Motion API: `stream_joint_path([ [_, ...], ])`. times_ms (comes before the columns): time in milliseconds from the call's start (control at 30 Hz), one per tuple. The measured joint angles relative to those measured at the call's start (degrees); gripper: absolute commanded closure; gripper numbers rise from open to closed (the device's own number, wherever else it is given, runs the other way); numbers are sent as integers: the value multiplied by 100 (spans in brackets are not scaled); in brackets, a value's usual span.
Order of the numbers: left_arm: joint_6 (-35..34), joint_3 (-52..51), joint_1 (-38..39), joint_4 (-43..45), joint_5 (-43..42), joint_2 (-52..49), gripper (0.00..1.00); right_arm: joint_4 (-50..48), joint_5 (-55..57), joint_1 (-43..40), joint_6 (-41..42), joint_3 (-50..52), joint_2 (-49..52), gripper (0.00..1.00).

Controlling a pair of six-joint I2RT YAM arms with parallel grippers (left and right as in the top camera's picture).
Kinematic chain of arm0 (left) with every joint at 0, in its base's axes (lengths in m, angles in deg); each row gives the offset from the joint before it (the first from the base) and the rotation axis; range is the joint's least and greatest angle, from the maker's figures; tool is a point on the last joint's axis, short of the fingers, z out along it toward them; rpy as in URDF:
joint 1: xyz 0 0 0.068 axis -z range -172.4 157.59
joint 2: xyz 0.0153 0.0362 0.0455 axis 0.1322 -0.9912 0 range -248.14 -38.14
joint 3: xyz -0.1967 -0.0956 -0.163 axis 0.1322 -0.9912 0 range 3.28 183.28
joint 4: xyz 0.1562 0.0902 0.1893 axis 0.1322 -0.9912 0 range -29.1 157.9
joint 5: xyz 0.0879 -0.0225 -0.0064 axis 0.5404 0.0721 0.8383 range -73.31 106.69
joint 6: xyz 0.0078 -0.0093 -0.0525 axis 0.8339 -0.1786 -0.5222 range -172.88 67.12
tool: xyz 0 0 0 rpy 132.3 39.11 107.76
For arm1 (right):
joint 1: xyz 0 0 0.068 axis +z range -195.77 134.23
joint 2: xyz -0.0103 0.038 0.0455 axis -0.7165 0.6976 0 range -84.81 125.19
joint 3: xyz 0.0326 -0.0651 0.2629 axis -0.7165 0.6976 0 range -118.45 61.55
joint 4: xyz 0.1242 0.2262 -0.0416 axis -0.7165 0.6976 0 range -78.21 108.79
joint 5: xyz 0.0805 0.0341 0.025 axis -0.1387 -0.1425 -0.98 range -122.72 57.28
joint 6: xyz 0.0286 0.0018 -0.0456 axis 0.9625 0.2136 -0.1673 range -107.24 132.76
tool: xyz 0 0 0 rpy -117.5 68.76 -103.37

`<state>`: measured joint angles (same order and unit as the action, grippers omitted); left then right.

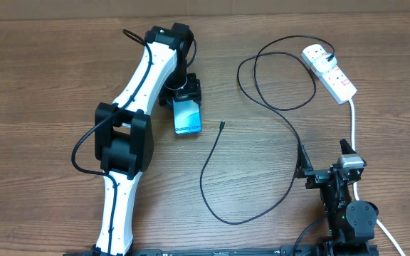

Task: Plug charger to phone and switch on socket
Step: 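Lift the phone and swing it right with the left gripper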

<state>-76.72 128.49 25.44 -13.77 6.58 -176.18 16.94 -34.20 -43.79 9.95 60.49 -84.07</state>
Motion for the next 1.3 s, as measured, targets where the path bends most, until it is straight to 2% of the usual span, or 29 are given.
stream_joint_path([
  [433,4,33,-492,-66,-2273,0,30,0,2,0,2,0,0,0],
  [1000,26,33,-903,-66,-5971,0,32,-2,0,0,0,0,0,0],
  [1300,-87,33,-1027,-66,-7058,0,32,0,2,0,2,0,0,0],
])
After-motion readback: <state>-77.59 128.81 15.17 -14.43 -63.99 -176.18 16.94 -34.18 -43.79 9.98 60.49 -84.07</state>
